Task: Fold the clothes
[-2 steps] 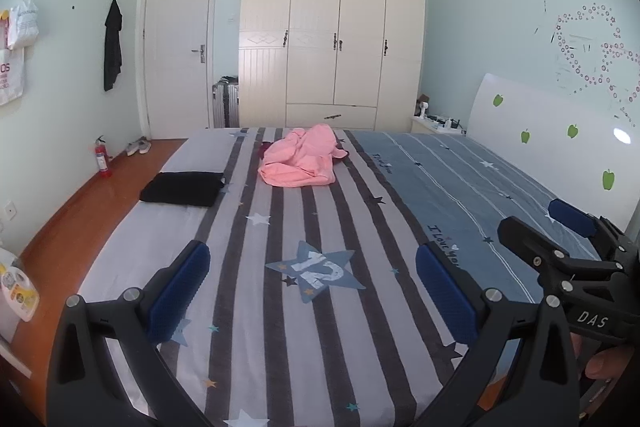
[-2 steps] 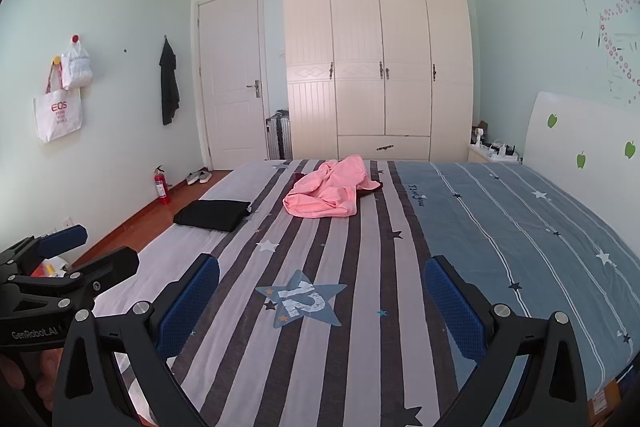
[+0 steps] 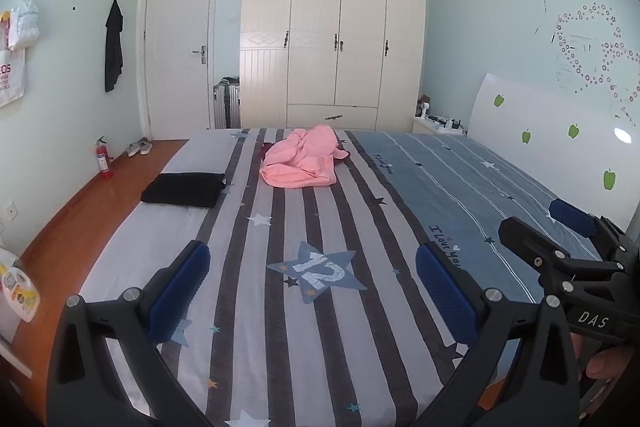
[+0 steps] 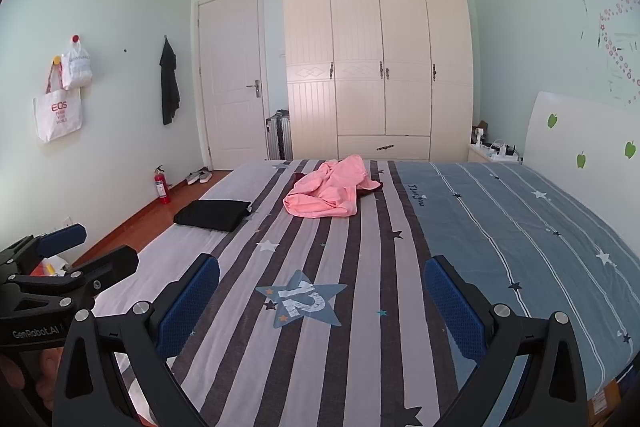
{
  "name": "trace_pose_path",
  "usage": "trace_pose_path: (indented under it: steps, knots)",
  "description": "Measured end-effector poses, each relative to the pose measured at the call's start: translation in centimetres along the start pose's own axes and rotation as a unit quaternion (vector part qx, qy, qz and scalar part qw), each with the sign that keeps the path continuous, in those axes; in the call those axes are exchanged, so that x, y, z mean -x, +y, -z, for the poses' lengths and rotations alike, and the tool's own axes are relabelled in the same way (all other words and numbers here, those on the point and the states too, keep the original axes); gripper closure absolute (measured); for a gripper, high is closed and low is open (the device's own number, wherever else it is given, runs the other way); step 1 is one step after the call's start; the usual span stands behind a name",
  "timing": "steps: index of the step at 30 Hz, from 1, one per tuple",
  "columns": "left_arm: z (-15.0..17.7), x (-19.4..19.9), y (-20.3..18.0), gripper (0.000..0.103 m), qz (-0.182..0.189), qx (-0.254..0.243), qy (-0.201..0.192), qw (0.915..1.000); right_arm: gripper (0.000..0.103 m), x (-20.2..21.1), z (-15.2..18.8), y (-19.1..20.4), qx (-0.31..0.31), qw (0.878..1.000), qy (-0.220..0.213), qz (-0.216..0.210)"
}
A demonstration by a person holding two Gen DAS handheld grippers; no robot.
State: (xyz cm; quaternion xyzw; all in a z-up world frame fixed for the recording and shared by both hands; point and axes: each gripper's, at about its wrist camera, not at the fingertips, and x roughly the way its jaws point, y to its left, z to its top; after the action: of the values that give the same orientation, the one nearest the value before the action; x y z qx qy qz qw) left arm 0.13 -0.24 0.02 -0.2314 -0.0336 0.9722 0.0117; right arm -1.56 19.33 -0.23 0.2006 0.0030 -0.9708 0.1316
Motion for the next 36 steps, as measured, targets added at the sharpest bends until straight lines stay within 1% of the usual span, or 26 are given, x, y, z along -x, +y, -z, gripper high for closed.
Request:
trace_pose_path:
  steps: [6, 8, 11, 15, 34, 36]
  knots:
    - [0.0, 0.2, 1.1, 0.001, 0.009, 0.012, -0.008, 0.9999, 0.002, 0.2, -0.5, 0.0, 0.002, 1.000, 0.000, 0.000]
    - [0.2, 1.3, 0.8, 0.001, 0.004, 0.005, -0.018, 0.9998, 0.002, 0.2, -0.6, 0.0, 0.003, 1.000, 0.001, 0.000]
    - [0.1, 0.5, -0.3, 0.001, -0.007, -0.008, -0.008, 0.9999, 0.002, 0.4, -1.1, -0.1, 0.003, 1.000, 0.001, -0.001]
    - [0.0, 0.5, -0.1, 0.001, -0.008, -0.007, -0.001, 0.9999, 0.002, 0.7, -1.5, -0.3, 0.002, 1.000, 0.000, -0.002]
    - [0.0, 1.1, -0.2, 0.001, -0.011, -0.009, -0.007, 0.9999, 0.002, 0.8, -1.5, -0.3, 0.003, 1.000, -0.003, -0.005]
    - [-0.4, 1.2, -0.1, 0.001, -0.010, -0.009, -0.005, 0.9999, 0.002, 0.8, -1.4, -0.3, 0.002, 1.000, -0.003, -0.005]
